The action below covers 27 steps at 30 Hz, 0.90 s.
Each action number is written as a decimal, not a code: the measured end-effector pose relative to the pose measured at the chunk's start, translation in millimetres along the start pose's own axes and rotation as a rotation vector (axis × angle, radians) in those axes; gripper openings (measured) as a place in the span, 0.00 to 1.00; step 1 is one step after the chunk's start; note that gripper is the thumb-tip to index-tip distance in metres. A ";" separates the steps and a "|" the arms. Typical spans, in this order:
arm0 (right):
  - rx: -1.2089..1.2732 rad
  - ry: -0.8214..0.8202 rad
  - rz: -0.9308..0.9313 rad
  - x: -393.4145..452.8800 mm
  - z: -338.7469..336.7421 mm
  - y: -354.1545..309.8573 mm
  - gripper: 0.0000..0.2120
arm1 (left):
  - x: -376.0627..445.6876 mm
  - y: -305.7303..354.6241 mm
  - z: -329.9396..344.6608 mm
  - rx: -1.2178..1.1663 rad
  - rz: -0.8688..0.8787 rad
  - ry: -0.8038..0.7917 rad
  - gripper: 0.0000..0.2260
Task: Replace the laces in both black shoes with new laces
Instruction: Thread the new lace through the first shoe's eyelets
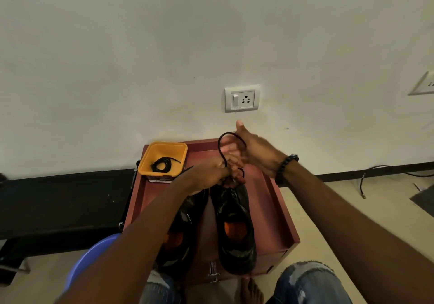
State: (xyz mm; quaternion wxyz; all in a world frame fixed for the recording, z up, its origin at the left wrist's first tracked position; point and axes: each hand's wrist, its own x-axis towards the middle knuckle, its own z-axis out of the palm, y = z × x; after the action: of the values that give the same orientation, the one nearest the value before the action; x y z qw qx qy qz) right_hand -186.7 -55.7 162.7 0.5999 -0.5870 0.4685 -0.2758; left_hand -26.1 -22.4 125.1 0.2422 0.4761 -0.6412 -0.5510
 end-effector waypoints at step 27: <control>-0.423 -0.059 -0.114 -20.2 25.0 79.6 0.10 | -20.1 -40.3 23.1 0.426 0.469 0.571 0.10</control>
State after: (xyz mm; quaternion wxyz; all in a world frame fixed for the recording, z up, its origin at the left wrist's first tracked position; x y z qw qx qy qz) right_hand -190.3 -14.1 87.7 0.4602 -0.7331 0.4643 -0.1876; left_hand -23.0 8.6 85.3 0.4250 0.4903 -0.7387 -0.1822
